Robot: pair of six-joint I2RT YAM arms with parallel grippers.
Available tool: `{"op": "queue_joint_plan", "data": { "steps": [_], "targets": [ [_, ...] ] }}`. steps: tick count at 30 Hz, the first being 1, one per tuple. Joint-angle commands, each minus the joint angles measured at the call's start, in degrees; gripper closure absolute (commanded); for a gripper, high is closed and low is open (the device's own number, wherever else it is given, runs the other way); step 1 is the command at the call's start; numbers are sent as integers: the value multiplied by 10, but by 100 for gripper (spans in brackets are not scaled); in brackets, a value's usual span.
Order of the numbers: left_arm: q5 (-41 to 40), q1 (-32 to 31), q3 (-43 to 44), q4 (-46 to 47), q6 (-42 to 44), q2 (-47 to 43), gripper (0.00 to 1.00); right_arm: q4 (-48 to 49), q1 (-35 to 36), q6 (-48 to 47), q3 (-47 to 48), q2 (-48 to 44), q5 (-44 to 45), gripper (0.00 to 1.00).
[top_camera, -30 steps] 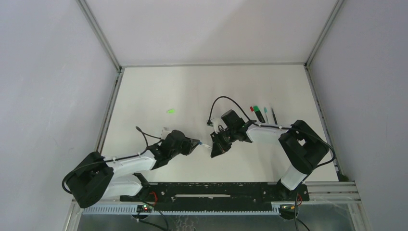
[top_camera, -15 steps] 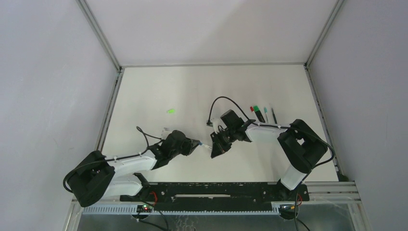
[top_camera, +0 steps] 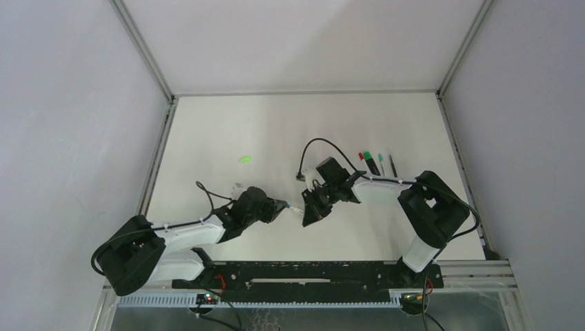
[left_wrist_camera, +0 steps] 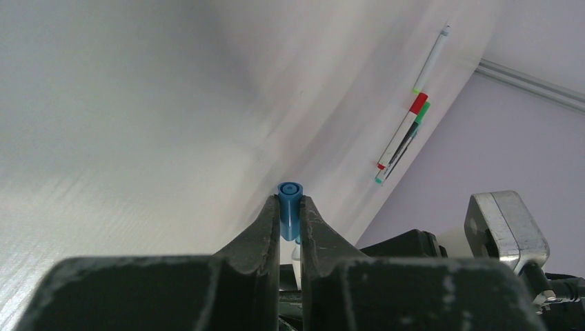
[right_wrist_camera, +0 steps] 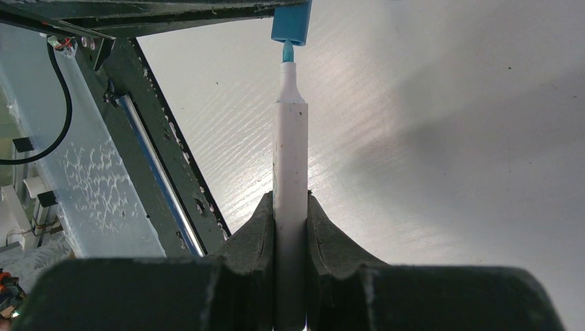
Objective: Insert the pens into the pen caps
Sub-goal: Insert the pen cap onto the pen.
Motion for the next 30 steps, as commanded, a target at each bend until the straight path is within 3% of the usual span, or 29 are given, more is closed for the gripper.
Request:
{"op": "queue_joint_plan", "data": {
  "steps": [1,30],
  "targets": [
    [-4,-4,-11,22,-15,3,100,2,8,-4,19,3,2,100],
    [11,-33,7,48,-19,25,100,9,6,-1,19,-10,39,100]
  ]
}}
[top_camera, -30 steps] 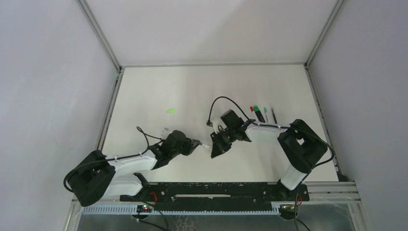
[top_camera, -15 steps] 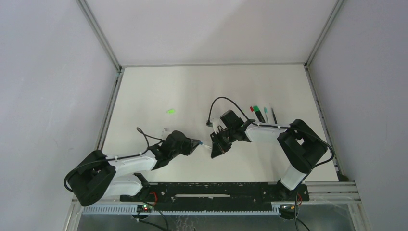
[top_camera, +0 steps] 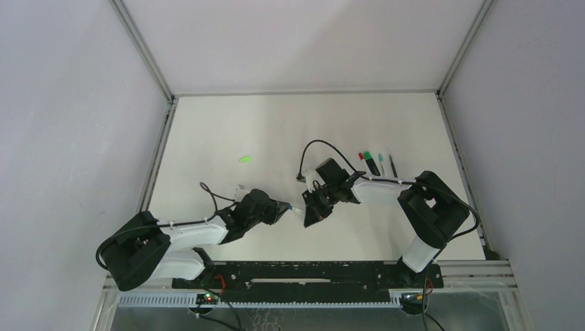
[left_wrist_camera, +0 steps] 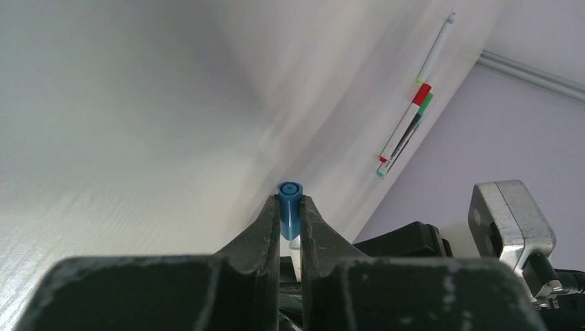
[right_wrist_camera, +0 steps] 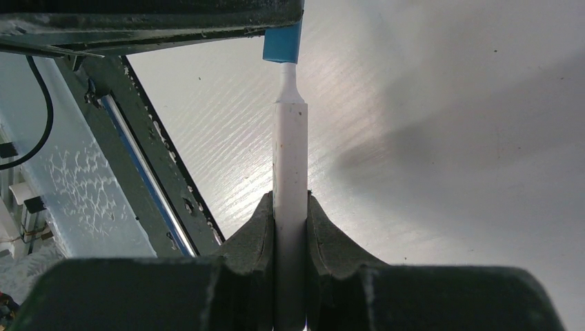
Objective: Insert the pens into the pen caps
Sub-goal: Insert the pen cap onto the pen.
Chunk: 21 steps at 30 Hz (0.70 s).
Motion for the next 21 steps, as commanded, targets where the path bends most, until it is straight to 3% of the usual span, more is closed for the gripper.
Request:
{"op": "queue_joint_plan", "data": {
  "steps": [1,21],
  "targets": [
    [13,-13,14,15,-5,1,100,20,2,-1,19,-10,14,100],
    [-9,-15,64,-11,-11,-2,100,21,18,5,23,-38,78,100]
  ]
}}
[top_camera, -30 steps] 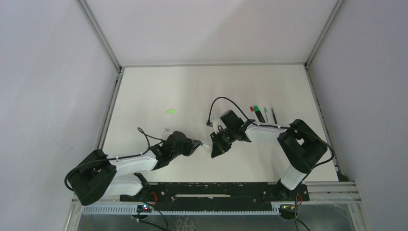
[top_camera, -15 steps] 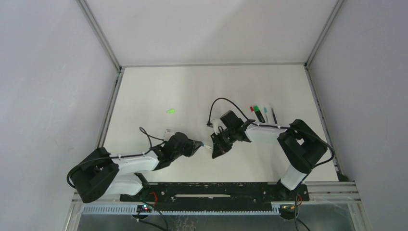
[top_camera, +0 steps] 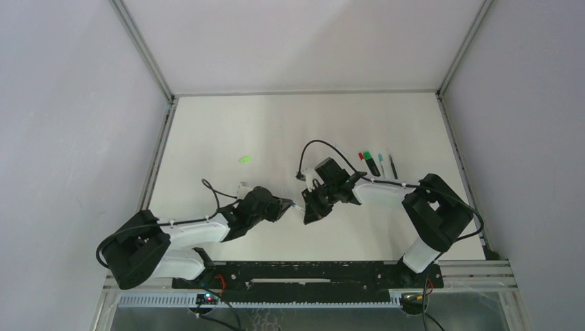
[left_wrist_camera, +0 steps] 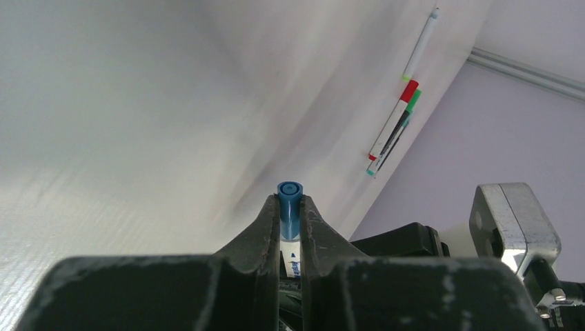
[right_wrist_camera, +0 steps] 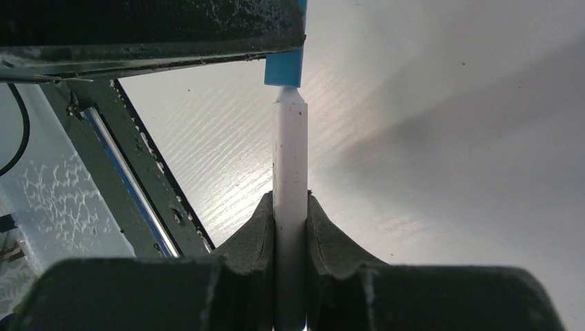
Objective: Insert the pens into the pen caps
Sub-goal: Insert the pen cap onto the pen.
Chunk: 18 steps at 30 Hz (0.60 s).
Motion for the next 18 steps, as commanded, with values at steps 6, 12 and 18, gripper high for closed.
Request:
{"op": "queue_joint_plan", "data": {
  "steps": [6,12,18],
  "targets": [
    [4,-7,63,-15,3,-7,100,27,24,10,25,-40,71,100],
    [-1,-24,88,-22,22,-3,100,41,22,3,20,-74,97,100],
    [-22,-40,139,-61,65,-18,100,47,22,-27,19,-114,126,100]
  ]
}}
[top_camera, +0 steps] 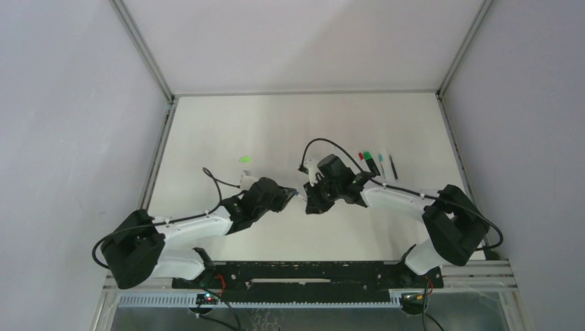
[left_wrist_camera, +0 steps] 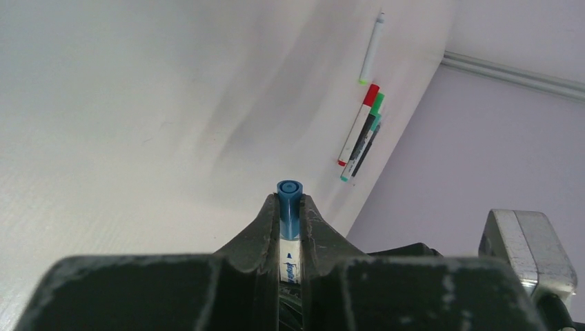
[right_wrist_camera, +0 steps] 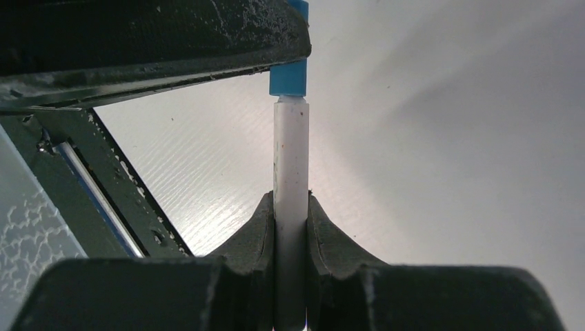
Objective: Insert the pens into the pen caps
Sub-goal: Insert the pen cap onto the pen.
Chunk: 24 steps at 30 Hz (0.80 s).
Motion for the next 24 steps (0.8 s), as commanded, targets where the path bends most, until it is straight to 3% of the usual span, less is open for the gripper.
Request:
{"op": "queue_joint_plan", "data": {
  "steps": [1,11,24],
  "targets": [
    [21,-31,66,-7,49,-21,100,56,7,-35,16,-47,24,100],
    [-40,-56,80,-7,138,-52,100,65,23,-135,14,-127,102,100],
    [-56,-67,146,48,295,-83,100,101,22,-138,13,-240,153,100]
  ]
}}
